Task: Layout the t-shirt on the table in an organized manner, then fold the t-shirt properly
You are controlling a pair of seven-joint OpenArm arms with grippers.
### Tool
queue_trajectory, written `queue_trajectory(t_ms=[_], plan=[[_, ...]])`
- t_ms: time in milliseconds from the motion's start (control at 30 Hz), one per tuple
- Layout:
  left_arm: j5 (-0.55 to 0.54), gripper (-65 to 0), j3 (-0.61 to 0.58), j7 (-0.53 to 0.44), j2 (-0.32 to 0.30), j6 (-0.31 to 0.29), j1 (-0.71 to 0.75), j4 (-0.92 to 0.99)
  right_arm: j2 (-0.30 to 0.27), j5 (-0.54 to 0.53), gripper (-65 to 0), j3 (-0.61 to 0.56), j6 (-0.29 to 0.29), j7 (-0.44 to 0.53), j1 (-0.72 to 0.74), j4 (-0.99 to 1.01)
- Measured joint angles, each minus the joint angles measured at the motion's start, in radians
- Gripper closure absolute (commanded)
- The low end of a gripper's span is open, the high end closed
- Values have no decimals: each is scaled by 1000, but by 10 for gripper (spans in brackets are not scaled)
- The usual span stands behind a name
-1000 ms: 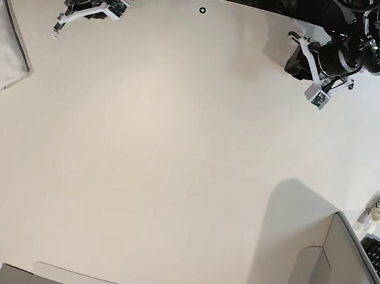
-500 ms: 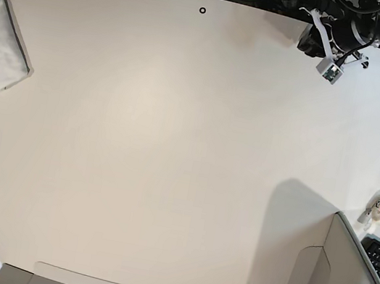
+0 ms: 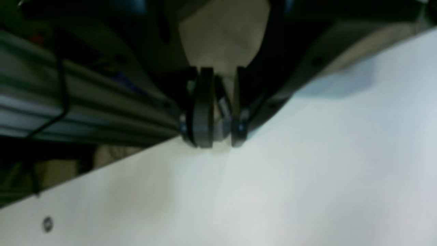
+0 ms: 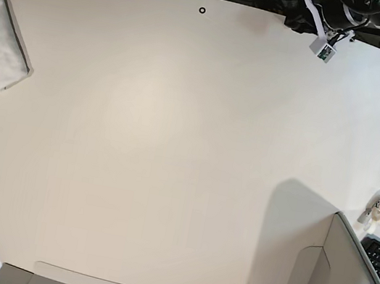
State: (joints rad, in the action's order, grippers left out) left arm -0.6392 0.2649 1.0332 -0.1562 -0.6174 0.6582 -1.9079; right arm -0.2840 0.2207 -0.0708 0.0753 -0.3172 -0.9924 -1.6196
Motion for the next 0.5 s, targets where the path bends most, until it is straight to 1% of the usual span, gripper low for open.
queue_trajectory(t_ms=[33,100,133,167,200,233,300,333,367,400,467,500], plan=[[-24,-85,-1,-40,-2,-10,-5,43,0,-27,0,-4,0,3,26,66],[-63,-85,-42,-176,-5,-28,-21,150,4,-57,0,-38,0,23,76,190],[-102,-85,-71,-254,-7,-45,-42,220,10,-68,0,-53,0,53,103,249],[-119,-85,-96,-315,-6,-66,-60,282,19,-71,0,-66,0,72,129,300],[-120,-85,-122,-403,-5,-103,-72,350,24,-71,0,-83,0,108,160,363],[-98,-85,-135,-444,-9,-123,-80,383,28,-72,0,-98,0,118,192,428],[-88,-85,-174,-550,-21,-134,-99,464,49,-69,0,-97,0,146,275,569],[-108,-85,-187,-586,-23,-134,-115,501,62,-70,0,-90,0,169,302,633],[-110,-85,-201,-648,-24,-134,-133,542,82,-78,0,-83,0,203,335,699],[-111,-85,-220,-694,-24,-134,-160,584,106,-71,0,-81,0,196,370,762],[-108,-85,-255,-705,-32,-134,-246,672,148,-74,0,-79,0,193,446,866],[-103,-85,-280,-721,-42,-134,-311,754,161,-75,0,-81,0,186,503,925]])
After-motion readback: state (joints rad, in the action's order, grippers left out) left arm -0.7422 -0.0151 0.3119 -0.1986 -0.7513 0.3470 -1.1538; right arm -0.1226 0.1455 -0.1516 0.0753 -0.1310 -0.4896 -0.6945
